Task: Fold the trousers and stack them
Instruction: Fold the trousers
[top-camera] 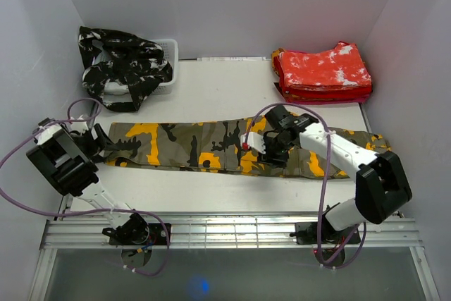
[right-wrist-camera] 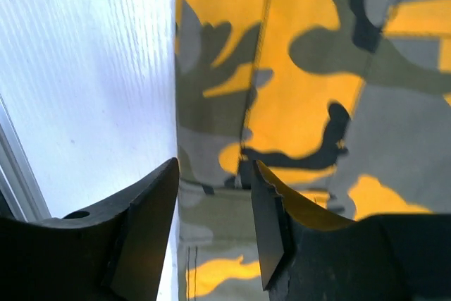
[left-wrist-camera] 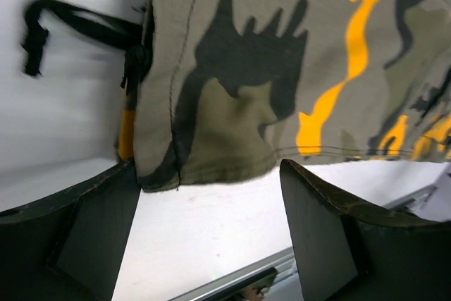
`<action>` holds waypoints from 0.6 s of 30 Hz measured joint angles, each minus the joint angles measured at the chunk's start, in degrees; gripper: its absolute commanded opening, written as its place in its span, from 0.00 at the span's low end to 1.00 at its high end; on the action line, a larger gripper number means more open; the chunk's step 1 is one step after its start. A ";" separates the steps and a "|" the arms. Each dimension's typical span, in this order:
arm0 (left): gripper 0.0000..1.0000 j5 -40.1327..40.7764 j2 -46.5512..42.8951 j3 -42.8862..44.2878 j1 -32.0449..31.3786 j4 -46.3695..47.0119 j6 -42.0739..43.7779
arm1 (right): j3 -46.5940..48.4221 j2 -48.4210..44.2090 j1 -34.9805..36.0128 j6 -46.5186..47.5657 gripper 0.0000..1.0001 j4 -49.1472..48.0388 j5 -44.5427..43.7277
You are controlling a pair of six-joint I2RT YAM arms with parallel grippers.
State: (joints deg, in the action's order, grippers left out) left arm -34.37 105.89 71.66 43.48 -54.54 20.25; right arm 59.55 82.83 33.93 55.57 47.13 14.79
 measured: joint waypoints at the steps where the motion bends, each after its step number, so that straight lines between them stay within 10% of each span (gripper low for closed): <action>1: 0.89 -1.73 -0.87 -1.14 0.61 -0.39 -0.28 | -0.46 0.79 0.98 -0.35 0.47 -0.90 -0.15; 18: 0.92 -6.36 -10.54 -6.05 5.09 -2.36 -4.07 | -0.85 8.50 5.11 -7.04 0.37 -11.15 -2.05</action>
State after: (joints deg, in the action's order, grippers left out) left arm -40.73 95.35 65.60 48.58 -56.90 16.19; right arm 58.70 91.33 39.05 48.53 35.99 12.73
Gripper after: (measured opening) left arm 0.915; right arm 0.371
